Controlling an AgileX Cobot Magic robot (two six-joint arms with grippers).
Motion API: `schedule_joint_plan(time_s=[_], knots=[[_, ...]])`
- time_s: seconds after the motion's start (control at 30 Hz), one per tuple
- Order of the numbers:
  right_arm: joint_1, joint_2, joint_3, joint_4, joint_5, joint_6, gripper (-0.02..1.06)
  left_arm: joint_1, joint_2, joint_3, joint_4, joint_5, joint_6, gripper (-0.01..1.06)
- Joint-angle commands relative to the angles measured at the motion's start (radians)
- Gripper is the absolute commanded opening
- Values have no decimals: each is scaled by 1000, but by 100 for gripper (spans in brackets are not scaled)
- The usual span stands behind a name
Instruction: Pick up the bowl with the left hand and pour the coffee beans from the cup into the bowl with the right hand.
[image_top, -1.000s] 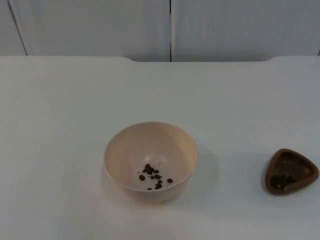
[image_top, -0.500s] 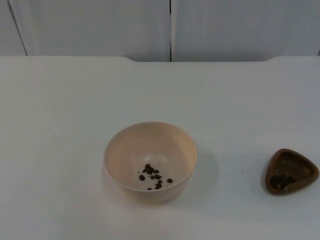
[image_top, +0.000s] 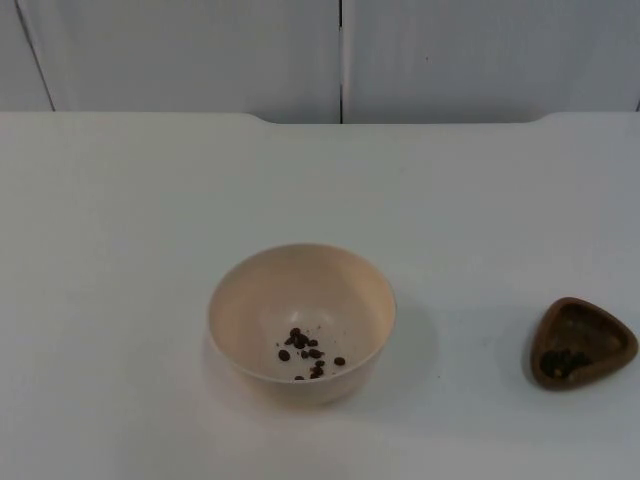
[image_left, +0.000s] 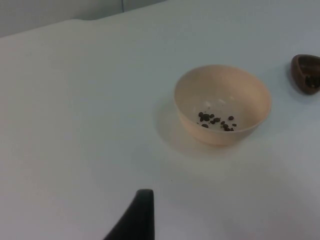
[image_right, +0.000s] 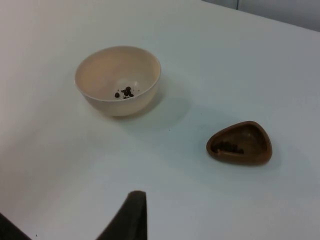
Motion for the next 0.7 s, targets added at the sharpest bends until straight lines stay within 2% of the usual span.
schedule_joint_plan(time_s=[0.0, 0.37, 0.53, 0.67], knots=[[-6, -2, 2, 1, -5, -4, 105, -5, -4, 4, -7, -2, 1, 105], [-14, -2, 2, 3, -6, -4, 105, -5, -4, 4, -7, -2, 1, 105], [-80, -2, 2, 3, -6, -4, 105, -5, -4, 4, -7, -2, 1, 105], [-170, -2, 2, 3, -6, -4, 105, -5, -4, 4, -7, -2, 1, 105]])
